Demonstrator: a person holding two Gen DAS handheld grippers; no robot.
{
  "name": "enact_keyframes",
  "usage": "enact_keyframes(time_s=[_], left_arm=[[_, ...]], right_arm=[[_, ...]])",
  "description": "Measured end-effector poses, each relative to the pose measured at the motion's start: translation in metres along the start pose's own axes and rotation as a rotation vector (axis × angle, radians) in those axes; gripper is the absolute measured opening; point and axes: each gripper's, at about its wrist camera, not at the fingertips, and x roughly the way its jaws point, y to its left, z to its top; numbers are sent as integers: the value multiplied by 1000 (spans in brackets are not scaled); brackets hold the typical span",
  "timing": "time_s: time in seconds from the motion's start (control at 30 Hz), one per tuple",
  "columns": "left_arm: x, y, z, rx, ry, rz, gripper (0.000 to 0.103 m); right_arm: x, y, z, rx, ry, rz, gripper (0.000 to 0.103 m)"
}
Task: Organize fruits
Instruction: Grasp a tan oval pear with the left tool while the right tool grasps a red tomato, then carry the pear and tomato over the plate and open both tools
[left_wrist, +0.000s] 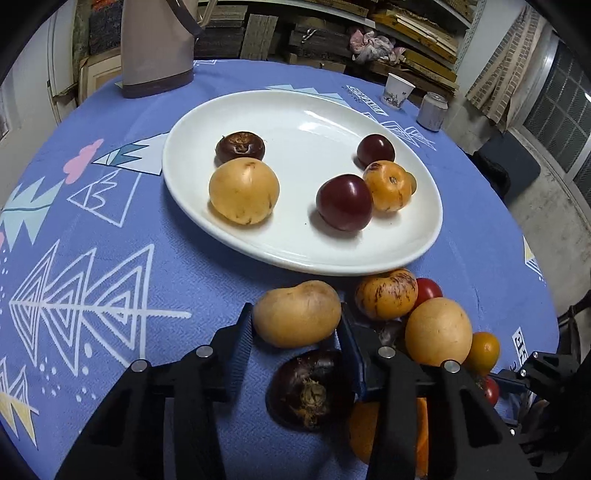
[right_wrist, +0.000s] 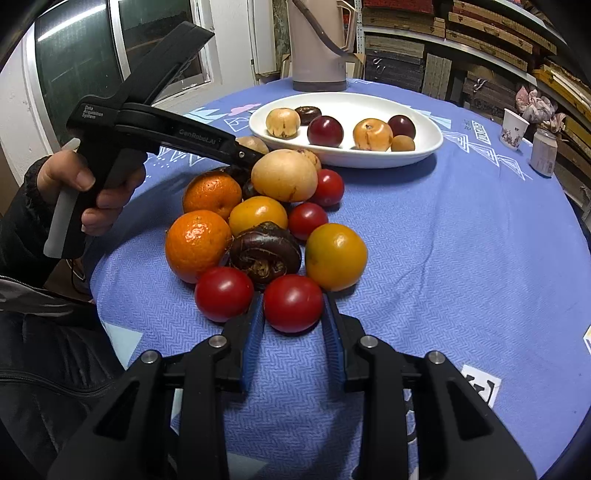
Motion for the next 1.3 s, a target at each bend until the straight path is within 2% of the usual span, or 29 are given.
enact_keyframes(time_s=[0.5,0.7,0.87,1.03,1.3], left_arm=[[-40,6,-5,13,-87,32,44],[-56,8,-5,12,-118,44,44],[-66,3,5,47,-146,44,44],[-67,0,27,58,-167,46,45],[-50,-4,68,57,-181,39,45]], right_arm=[[-22,-8,2,9,-32,-40,30],[-39,-25,14,52,-94,-57,30],[-52,-38,45,68,-182,-60,31],[-48,-46,85,35,-229,-68,31],[1,-60,159,31,-240,-59,31]])
